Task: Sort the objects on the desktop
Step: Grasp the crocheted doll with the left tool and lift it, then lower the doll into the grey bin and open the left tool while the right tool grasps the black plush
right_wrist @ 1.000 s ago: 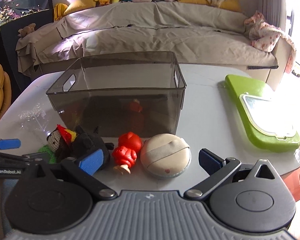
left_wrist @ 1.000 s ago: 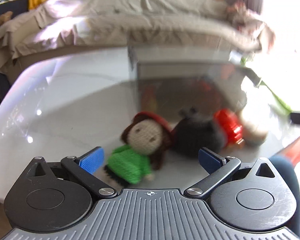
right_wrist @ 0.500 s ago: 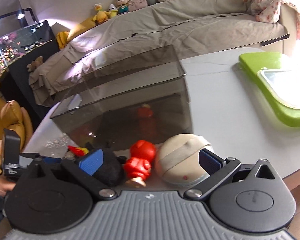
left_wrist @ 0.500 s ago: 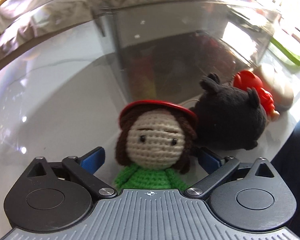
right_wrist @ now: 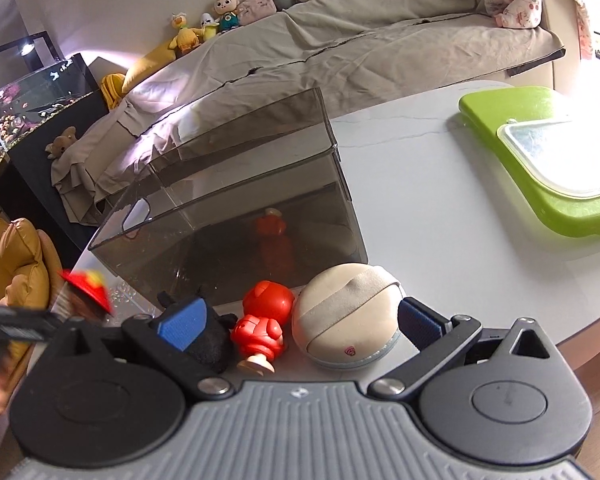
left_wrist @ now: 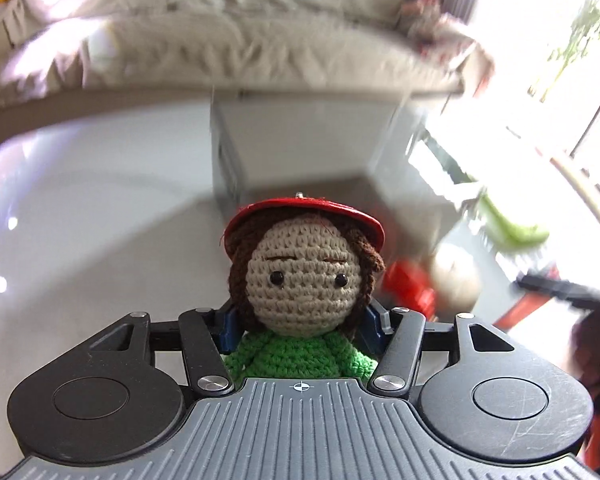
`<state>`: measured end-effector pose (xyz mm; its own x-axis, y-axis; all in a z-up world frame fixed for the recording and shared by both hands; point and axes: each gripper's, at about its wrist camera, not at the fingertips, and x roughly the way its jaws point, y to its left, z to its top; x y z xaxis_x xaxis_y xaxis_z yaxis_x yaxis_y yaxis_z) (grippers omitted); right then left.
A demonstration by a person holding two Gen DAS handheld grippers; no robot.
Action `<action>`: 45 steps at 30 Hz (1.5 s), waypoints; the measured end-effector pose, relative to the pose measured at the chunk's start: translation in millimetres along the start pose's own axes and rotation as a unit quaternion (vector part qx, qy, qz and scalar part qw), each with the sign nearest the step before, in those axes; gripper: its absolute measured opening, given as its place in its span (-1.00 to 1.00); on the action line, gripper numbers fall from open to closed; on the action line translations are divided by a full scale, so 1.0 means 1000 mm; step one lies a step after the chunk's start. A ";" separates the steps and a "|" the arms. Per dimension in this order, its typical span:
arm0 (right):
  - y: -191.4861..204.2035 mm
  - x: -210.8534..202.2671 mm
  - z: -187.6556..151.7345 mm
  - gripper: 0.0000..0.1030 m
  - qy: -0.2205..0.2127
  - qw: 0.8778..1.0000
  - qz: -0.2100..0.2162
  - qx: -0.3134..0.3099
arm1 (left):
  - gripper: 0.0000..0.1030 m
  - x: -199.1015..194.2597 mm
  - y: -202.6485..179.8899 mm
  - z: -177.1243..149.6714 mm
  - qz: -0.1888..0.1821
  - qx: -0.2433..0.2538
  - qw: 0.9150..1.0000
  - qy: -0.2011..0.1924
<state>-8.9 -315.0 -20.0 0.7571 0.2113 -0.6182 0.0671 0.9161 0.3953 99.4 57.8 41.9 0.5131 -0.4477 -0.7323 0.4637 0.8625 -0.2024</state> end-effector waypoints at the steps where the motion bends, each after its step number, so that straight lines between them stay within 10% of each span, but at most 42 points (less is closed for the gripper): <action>1: -0.001 0.001 0.001 1.00 -0.001 1.000 0.005 0.003 | 0.19 -0.009 -0.006 0.023 0.001 0.002 1.000 -0.016; 9: -0.002 -0.001 0.008 1.00 -0.027 0.999 0.022 0.015 | 0.20 0.127 -0.021 0.090 0.070 0.012 0.991 0.114; 20: -0.055 -0.031 0.010 1.00 -0.079 0.996 -0.033 0.011 | 0.29 0.278 -0.029 0.102 0.153 0.017 0.943 0.294; 28: -0.034 -0.014 0.012 1.00 -0.050 0.998 0.016 -0.023 | 0.61 0.246 -0.029 0.102 0.089 -0.009 0.963 0.254; 34: 0.020 -0.007 0.012 1.00 -0.024 0.990 0.066 -0.122 | 0.82 0.119 -0.059 0.087 0.051 0.018 0.995 0.089; 40: 0.109 0.035 -0.002 0.85 0.037 0.956 0.076 -0.281 | 0.97 0.042 -0.052 0.012 0.113 0.021 0.993 -0.014; 45: 0.165 0.096 -0.022 0.67 0.106 0.925 0.057 -0.359 | 1.00 0.019 0.006 -0.057 0.104 -0.128 0.986 -0.026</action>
<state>60.6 -135.7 -29.1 0.5833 0.3122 -0.7499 -0.5120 0.8580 -0.0410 71.2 67.9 -10.4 0.6177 -0.2609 -0.7419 0.1509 0.9652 -0.2138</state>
